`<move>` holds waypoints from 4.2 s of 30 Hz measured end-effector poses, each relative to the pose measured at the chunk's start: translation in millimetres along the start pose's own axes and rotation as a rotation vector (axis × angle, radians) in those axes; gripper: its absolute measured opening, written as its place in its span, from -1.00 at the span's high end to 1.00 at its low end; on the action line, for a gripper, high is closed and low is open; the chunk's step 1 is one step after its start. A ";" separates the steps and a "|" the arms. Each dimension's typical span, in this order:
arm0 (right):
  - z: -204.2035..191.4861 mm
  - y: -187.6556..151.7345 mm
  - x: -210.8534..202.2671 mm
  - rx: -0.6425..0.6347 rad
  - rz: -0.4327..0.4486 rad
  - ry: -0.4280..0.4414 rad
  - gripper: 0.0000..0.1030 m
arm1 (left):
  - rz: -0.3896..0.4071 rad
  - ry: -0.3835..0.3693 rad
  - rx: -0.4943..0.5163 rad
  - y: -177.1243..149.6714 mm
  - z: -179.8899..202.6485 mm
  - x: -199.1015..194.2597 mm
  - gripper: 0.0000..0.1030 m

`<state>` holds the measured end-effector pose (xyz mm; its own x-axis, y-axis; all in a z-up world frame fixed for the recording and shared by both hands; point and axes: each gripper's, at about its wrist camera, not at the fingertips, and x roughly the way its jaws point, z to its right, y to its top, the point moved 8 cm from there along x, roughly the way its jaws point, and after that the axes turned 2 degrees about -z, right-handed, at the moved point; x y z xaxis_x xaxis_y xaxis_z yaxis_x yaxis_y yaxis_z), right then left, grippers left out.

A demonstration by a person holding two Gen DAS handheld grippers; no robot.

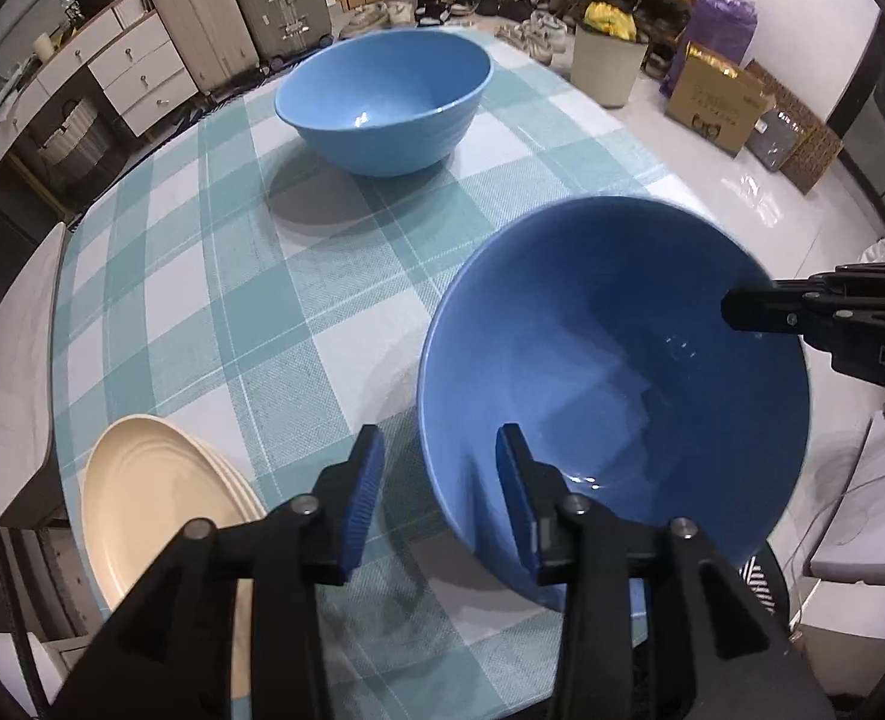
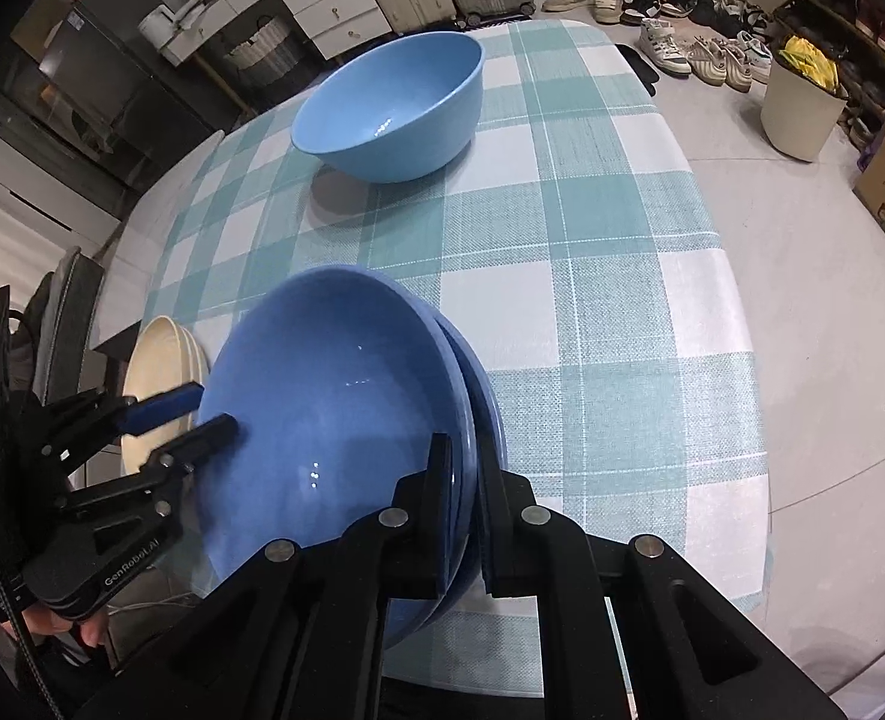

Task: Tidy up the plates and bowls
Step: 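Open both tools to release the nested blue bowls, then move both open tools to the rim of the separate blue bowl, then close both tools on the rim of the separate blue bowl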

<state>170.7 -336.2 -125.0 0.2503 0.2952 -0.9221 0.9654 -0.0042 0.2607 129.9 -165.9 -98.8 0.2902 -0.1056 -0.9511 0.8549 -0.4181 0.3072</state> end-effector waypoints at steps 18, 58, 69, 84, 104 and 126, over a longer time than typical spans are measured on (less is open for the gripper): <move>-8.8 5.2 -67.1 -0.044 0.412 -0.008 0.25 | 0.304 -0.032 -0.207 -6.1 -19.7 -48.7 0.06; -46.8 -47.1 -109.3 -0.154 0.739 0.201 -0.99 | 0.656 0.385 -0.523 -39.0 -93.6 -132.3 -1.00; -31.2 -40.0 -107.8 -0.090 0.665 -0.026 -0.99 | 0.583 0.340 -0.530 -37.1 -99.4 -121.4 -1.00; -55.6 10.9 -114.1 -0.287 0.629 -0.092 -0.99 | 0.435 0.178 -0.464 18.2 -115.5 -92.1 -1.00; -26.0 171.8 -36.1 -0.017 0.200 0.200 -0.75 | 0.115 0.027 -0.362 154.2 -133.1 8.5 -0.99; 14.9 239.4 72.5 0.028 0.048 0.014 0.20 | -0.035 -0.121 -0.344 198.8 -116.9 105.7 0.06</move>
<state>421.0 -330.1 -133.8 0.2951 0.3075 -0.9046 0.9541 -0.0450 0.2960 380.8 -154.8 -134.7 0.2223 -0.2112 -0.9518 0.9641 -0.0980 0.2469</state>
